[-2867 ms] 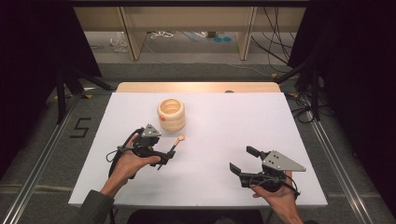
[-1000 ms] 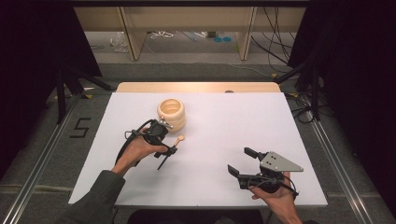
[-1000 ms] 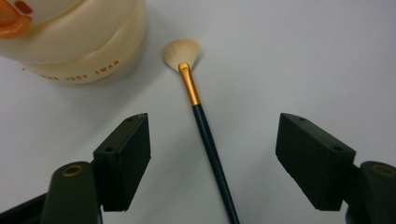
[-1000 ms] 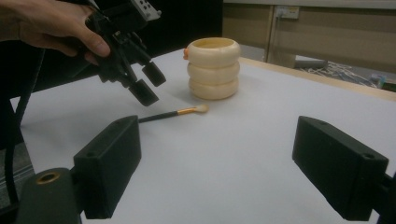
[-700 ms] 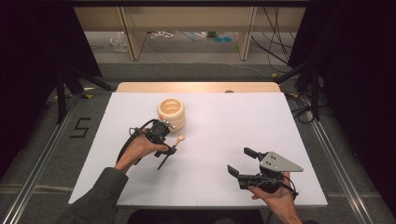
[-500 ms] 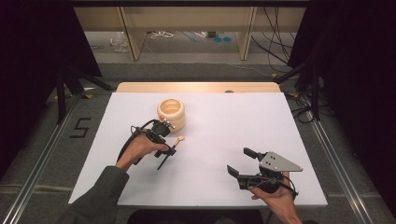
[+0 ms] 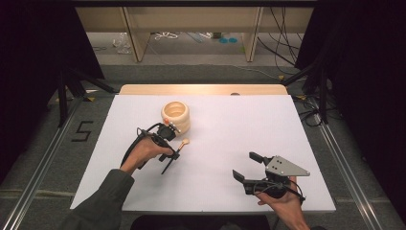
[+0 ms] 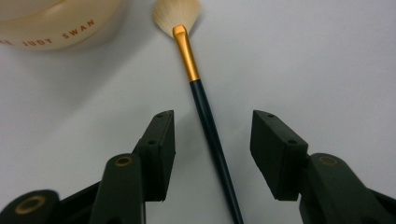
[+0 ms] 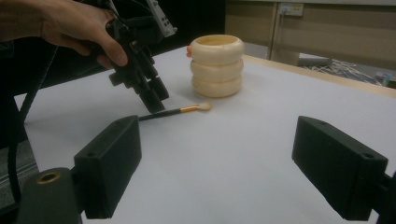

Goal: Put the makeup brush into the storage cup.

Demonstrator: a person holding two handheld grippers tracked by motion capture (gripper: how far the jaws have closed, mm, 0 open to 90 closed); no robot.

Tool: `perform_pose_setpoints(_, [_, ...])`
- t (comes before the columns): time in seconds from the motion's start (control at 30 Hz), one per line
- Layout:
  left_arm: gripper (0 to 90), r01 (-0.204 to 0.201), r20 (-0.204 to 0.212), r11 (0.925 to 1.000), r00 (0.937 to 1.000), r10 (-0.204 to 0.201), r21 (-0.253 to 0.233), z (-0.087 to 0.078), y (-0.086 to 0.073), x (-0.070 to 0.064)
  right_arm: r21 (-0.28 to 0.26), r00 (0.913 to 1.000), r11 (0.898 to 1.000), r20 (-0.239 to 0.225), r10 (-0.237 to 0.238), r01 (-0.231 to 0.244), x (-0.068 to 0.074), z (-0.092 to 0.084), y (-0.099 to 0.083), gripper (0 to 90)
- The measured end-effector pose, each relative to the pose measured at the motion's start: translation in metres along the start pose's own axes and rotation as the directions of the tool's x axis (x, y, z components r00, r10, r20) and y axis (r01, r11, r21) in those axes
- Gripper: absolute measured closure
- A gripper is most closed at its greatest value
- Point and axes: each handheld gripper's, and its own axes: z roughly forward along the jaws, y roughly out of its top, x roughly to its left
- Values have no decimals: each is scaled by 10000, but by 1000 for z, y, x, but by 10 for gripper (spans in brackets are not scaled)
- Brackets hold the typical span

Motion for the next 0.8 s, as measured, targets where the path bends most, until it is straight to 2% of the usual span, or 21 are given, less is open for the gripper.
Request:
perform_pose_setpoints(0.03, [518, 16, 21, 10000, 10000, -16, 39, -1, 2, -2, -88, 9999, 9999, 32, -118, 119, -1, 0, 0, 165])
perform_pose_setpoints(0.23, [534, -82, 46, 9997, 10000, 81, 224, 1, 6, -3, -97, 9999, 9999, 30, -134, 135, 0, 0, 0, 165])
perform_pose_setpoints(0.27, [539, -179, 23, 9990, 9998, 178, 399, 3, 6, -3, -100, 9999, 9999, 33, -131, 131, 0, 0, 0, 165])
perform_pose_setpoints(0.4, [562, -85, -53, 9986, 9999, 88, 530, 7, 6, -4, -89, 9999, 9999, 21, -129, 130, 0, 0, 0, 166])
perform_pose_setpoints(0.47, [581, 34, -10, 9990, 10000, -33, 442, 7, 6, -4, -88, 9999, 9999, 18, -134, 134, 0, 0, 0, 166])
perform_pose_setpoints(0.73, [642, -9, 24, 9984, 10000, 8, 574, 9, 6, -2, -100, 9999, 9999, -26, -141, 141, 0, 1, 0, 167])
perform_pose_setpoints(0.8, [650, 153, 64, 9984, 9999, -157, 553, 11, 7, -2, -105, 9999, 9998, -29, -150, 149, 0, 1, 0, 167])
